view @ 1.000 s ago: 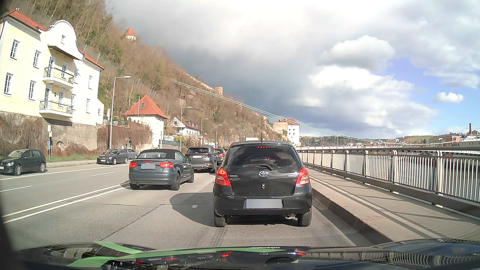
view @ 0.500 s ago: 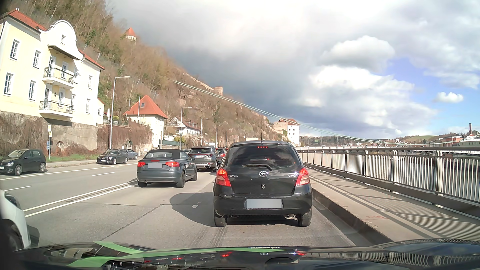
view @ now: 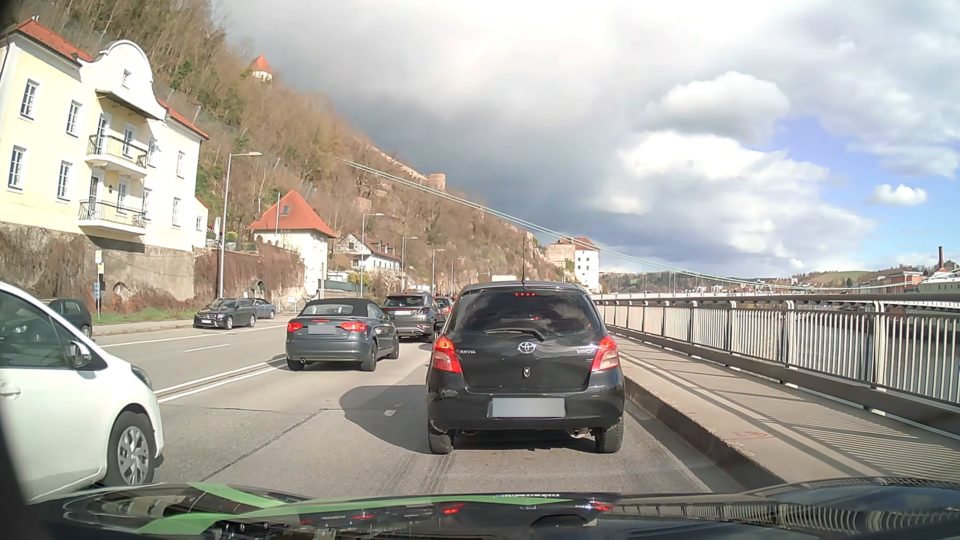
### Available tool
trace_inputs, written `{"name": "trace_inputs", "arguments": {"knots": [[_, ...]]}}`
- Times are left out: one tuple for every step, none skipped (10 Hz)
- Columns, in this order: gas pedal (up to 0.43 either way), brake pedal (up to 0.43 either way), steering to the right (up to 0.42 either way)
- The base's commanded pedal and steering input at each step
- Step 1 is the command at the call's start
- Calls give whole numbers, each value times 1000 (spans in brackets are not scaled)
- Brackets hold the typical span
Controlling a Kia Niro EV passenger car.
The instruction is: Follow the waypoints while adhering to traffic rules and regulations
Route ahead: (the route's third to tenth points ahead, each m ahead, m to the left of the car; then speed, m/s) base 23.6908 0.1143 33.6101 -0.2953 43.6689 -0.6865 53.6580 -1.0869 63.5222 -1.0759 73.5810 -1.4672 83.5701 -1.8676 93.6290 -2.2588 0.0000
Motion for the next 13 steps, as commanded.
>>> {"name": "trace_inputs", "arguments": {"knots": [[0,232,0],[0,232,0],[0,232,0],[0,232,0],[0,232,0],[0,232,0],[0,232,0],[0,232,0],[0,232,0],[0,232,0],[0,232,0],[0,232,0],[0,232,0]]}}
